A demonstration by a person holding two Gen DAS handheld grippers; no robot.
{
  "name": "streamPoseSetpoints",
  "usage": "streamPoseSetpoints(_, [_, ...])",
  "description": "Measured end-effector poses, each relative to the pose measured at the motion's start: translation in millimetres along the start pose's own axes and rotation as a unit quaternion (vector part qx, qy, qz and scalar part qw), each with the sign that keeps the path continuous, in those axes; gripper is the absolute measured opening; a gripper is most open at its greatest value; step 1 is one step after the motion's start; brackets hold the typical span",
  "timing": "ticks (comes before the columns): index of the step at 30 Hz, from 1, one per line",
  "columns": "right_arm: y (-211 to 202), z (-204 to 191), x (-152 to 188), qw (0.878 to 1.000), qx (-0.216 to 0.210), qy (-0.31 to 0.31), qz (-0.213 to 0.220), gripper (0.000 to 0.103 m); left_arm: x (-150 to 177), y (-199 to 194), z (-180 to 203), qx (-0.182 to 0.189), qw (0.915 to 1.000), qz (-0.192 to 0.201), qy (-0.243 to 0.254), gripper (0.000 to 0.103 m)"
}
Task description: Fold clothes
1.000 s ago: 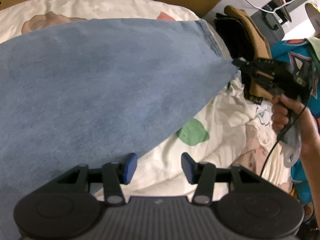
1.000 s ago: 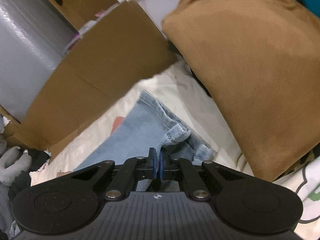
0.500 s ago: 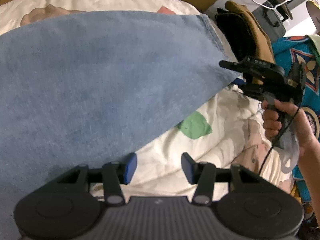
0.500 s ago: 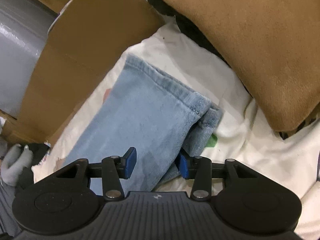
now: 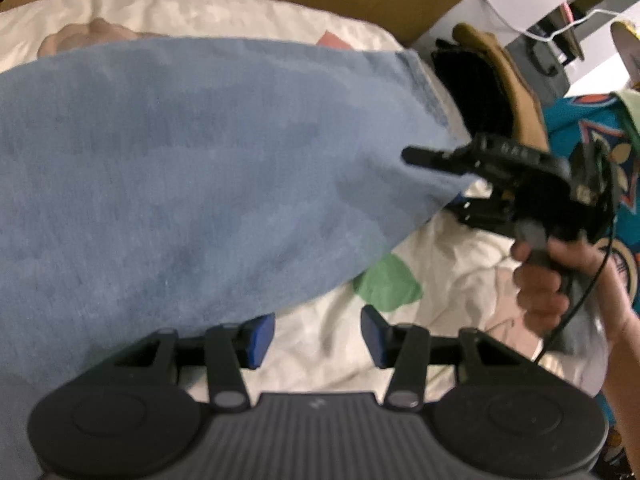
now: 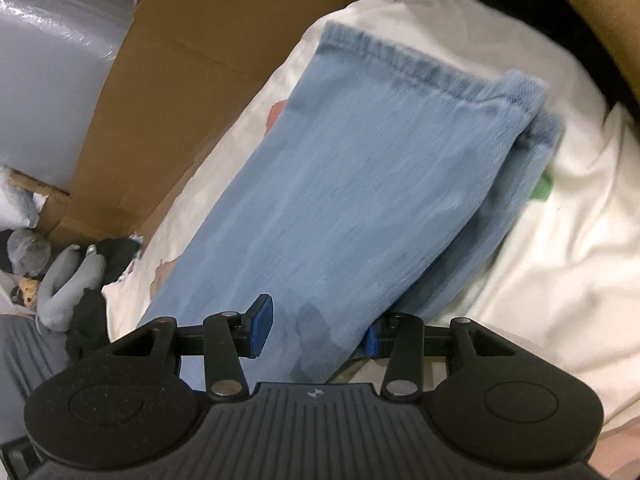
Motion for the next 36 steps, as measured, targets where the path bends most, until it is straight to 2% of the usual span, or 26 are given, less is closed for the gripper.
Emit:
streamPoseSetpoints(9, [6,-23,18,0.999,-0.033,-0.012,-0.028,0.051,-16,-16,9,0.013,0.9995,0.028,0.003,0.050])
streamPoseSetpoints(17, [9,-41,53,0.994,-0.056,-0.054,-0.071,0.052,-24,-18,10,0.011,0.9988,0.047,0.001,0.050])
streamPoseSetpoints(21, [9,-46,62,0.993,-0.063,-0.059,-0.084,0.052,-17,-16,3,0.008,0.9993,0.037,0.000,0.050])
streamPoseSetpoints(29, [15,-56,68,0.993,-0.061,-0.059,-0.079,0.051,2,-2,-3,-0.003,1.0000,0.003,0.002,0.050])
streamPoseSetpoints(36, [7,-61,88,0.991,-0.072,-0.066,-0.091,0.050,12,-31,-18,-0.028,0.9996,-0.006,-0.002,0.050])
Point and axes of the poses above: each gripper's, at about its wrist camera, not at the fingertips, and y roughly the way its jaws point, z to its right, x to its underside, the point moved 10 cm from there along y, roughly the way its jaws point, and after that the axes turned 14 degrees about x, right-handed, at the moved point
